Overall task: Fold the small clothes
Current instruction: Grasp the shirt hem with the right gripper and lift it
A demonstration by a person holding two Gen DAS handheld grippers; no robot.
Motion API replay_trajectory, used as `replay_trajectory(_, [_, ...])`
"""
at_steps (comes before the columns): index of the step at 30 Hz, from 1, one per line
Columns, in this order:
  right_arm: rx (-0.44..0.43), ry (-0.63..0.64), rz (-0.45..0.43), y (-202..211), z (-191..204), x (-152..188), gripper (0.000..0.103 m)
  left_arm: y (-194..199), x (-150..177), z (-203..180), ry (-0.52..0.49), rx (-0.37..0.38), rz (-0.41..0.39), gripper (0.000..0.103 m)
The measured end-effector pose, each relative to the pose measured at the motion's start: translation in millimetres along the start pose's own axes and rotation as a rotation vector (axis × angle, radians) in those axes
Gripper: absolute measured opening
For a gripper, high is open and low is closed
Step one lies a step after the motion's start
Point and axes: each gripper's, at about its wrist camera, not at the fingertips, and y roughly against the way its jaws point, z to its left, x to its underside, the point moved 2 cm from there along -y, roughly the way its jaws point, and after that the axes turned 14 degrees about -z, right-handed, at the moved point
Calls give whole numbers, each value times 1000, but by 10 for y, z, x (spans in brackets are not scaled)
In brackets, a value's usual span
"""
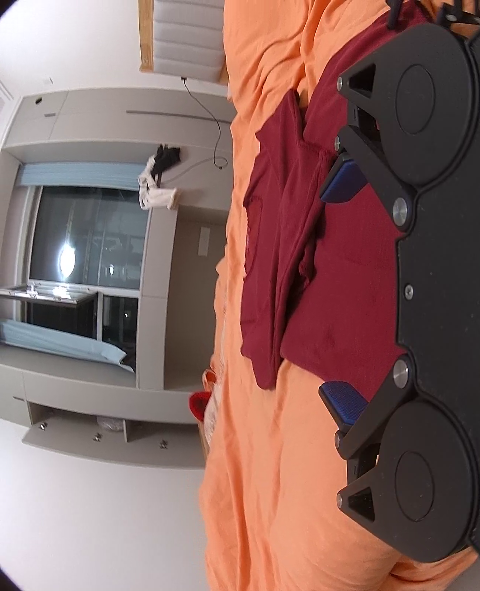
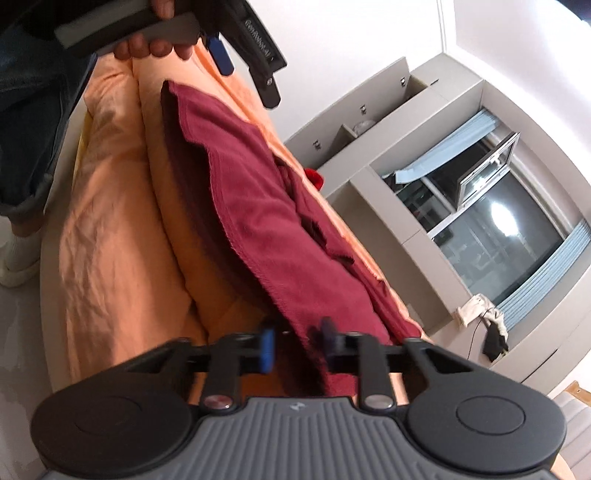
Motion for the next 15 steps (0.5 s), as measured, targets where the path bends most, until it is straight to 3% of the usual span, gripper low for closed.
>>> replay_trajectory(5, [60, -89, -36, 91, -147, -39, 13, 139, 2, -105, -26, 58, -45, 102])
replay_trajectory(15, [110, -413, -45, 123, -656, 12, 13, 376, 143, -592, -199, 332, -125, 102])
